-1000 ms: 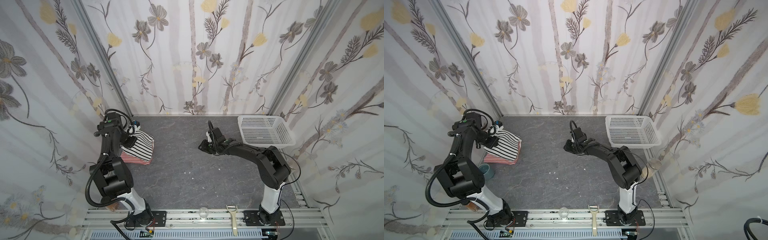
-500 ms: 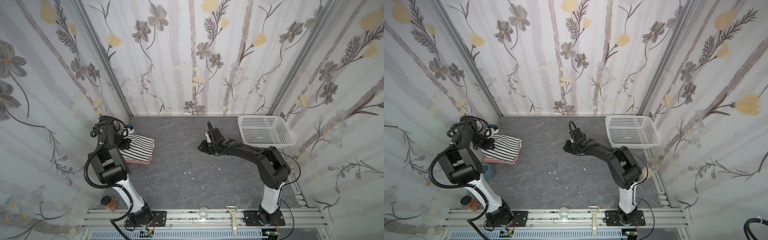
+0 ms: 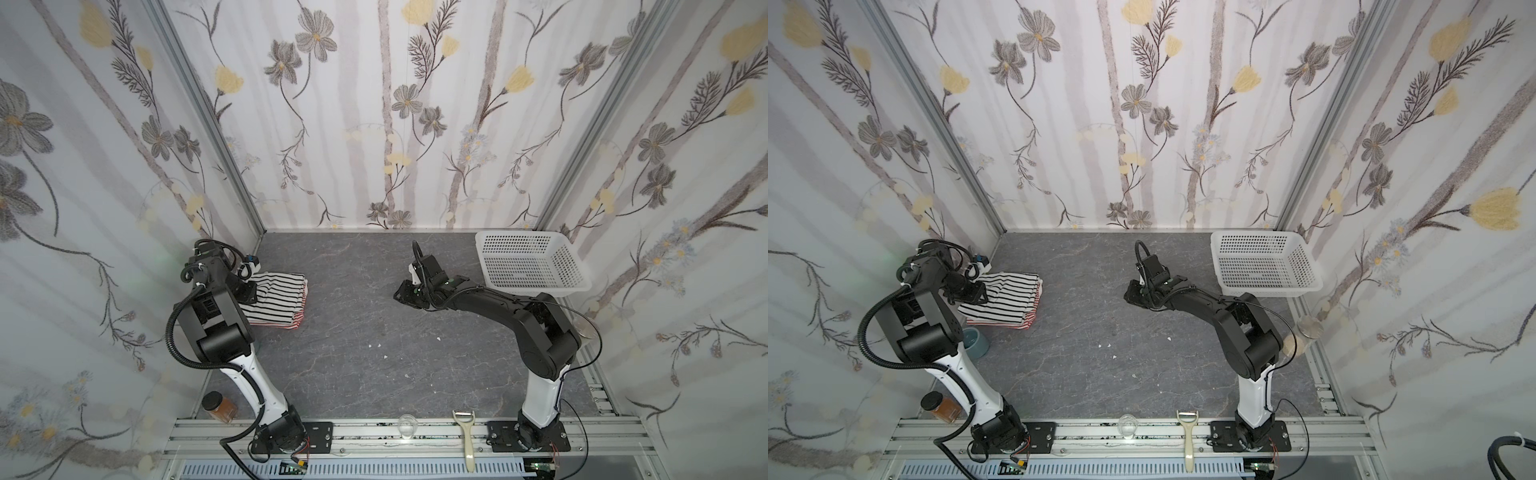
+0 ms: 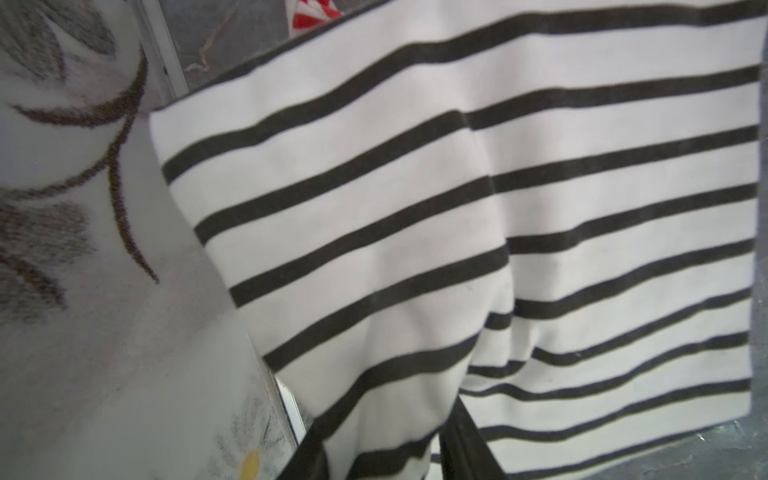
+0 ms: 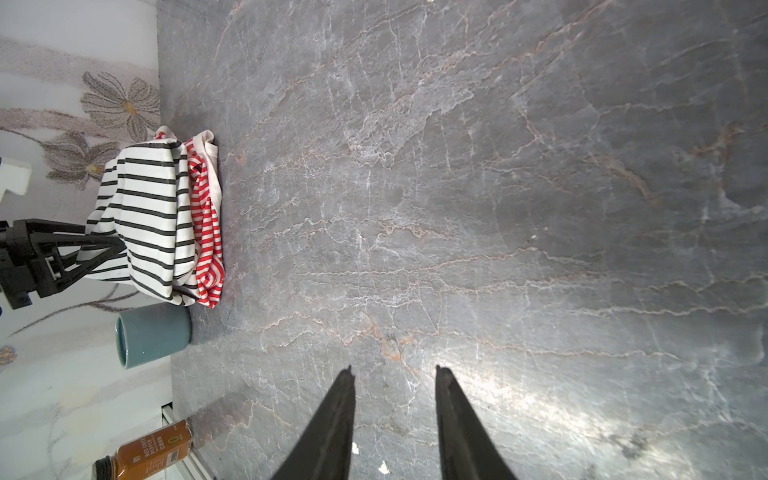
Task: Fold and stack the tank tops
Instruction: 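Lower the striped top onto the red-striped top and open the left gripper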
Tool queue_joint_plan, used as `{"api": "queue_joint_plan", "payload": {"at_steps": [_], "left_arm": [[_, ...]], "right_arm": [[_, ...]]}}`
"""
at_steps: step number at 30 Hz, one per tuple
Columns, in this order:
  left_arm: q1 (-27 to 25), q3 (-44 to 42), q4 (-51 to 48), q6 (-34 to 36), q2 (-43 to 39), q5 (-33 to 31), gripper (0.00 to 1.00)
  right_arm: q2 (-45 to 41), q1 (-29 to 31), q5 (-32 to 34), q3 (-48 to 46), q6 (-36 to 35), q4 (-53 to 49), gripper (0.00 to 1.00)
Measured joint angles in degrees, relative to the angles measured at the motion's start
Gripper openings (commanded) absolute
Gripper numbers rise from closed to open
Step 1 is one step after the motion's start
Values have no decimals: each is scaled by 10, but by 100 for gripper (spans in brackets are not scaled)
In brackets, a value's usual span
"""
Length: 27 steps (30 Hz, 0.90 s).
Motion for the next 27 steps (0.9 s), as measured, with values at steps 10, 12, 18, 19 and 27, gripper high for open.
{"api": "queue_joint_plan", "payload": {"at_steps": [10, 12, 18, 19, 27], "left_arm": [[7, -6, 60, -44, -7, -49, 42], [7, -6, 74, -50, -3, -57, 42], [7, -11, 104, -71, 15, -77, 42], [7, -14, 107, -71, 15, -81, 43], [-1, -107, 122, -44, -16, -90, 46]], "right_arm": [[0, 1, 0, 15, -8, -12, 35], [1, 0, 0, 22, -8, -14, 35], [6, 1, 0, 33, -9, -29, 35], [7, 1, 0, 34, -9, -30, 35], [11, 0, 0, 45, -13, -33, 35]]}}
